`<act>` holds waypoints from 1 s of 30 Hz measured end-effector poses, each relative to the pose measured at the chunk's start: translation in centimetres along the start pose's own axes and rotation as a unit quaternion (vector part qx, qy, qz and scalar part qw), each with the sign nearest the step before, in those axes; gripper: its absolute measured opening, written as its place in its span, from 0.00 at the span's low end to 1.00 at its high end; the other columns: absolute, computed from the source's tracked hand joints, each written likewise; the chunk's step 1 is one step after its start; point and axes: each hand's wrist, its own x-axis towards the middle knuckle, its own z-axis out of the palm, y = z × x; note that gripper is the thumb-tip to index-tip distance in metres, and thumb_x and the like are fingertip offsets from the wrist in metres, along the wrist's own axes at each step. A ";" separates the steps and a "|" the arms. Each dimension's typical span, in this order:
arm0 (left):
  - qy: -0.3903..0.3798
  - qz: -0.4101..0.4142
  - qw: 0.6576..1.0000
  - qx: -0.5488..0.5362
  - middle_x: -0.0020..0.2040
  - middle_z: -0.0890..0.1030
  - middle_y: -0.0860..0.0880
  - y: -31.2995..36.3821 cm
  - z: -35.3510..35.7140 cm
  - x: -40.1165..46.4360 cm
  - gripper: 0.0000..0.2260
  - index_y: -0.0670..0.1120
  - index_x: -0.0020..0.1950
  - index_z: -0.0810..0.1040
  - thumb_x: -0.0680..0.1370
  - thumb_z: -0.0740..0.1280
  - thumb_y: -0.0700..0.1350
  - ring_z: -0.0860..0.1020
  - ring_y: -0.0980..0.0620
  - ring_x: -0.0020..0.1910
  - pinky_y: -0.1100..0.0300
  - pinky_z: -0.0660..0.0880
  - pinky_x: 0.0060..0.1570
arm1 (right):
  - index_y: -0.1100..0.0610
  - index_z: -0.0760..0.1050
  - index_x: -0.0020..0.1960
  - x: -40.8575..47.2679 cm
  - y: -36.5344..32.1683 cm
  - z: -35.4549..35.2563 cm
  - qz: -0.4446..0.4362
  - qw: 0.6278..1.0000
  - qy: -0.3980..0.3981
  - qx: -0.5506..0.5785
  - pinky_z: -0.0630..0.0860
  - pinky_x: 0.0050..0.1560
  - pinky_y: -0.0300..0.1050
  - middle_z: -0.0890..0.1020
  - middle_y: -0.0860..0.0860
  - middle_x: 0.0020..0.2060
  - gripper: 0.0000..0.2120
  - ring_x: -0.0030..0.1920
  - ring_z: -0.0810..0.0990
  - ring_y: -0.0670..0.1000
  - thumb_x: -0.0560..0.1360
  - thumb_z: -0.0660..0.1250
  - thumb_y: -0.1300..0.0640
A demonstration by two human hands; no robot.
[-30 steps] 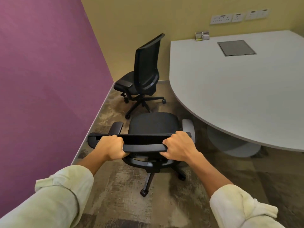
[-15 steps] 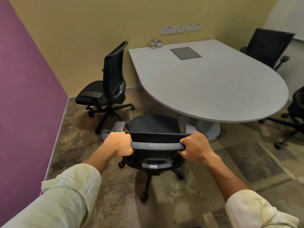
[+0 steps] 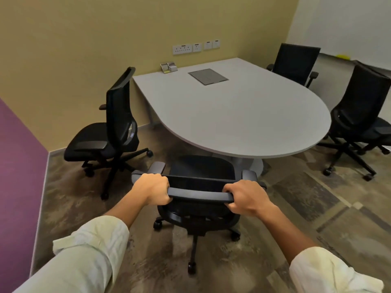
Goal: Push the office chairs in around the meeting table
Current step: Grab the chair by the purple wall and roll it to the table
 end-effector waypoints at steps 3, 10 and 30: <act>0.011 0.011 1.000 0.004 0.27 0.72 0.57 -1.3 -0.1 2.3 0.11 0.55 0.34 0.71 0.65 0.60 0.61 0.70 0.56 0.25 0.62 0.62 0.23 | 0.46 0.75 0.35 1.9 0.6 0.3 0.026 0.999 -0.017 -0.025 0.62 0.26 0.42 0.72 0.43 0.24 0.12 0.26 0.71 0.47 0.66 0.62 0.38; 0.031 0.029 0.999 0.003 0.28 0.72 0.57 -4.1 -0.8 8.4 0.11 0.55 0.32 0.70 0.66 0.63 0.61 0.70 0.56 0.25 0.63 0.60 0.24 | 0.46 0.76 0.32 6.7 2.3 0.3 0.074 0.997 -0.022 -0.015 0.63 0.25 0.41 0.72 0.45 0.22 0.12 0.23 0.69 0.46 0.63 0.60 0.40; 0.069 0.177 0.981 -0.029 0.30 0.72 0.56 -15.7 -1.7 18.1 0.16 0.52 0.35 0.73 0.67 0.59 0.64 0.72 0.54 0.28 0.56 0.69 0.31 | 0.48 0.74 0.31 16.4 -4.7 -0.7 0.252 0.966 -0.064 -0.017 0.77 0.33 0.47 0.75 0.46 0.25 0.07 0.27 0.74 0.49 0.64 0.64 0.47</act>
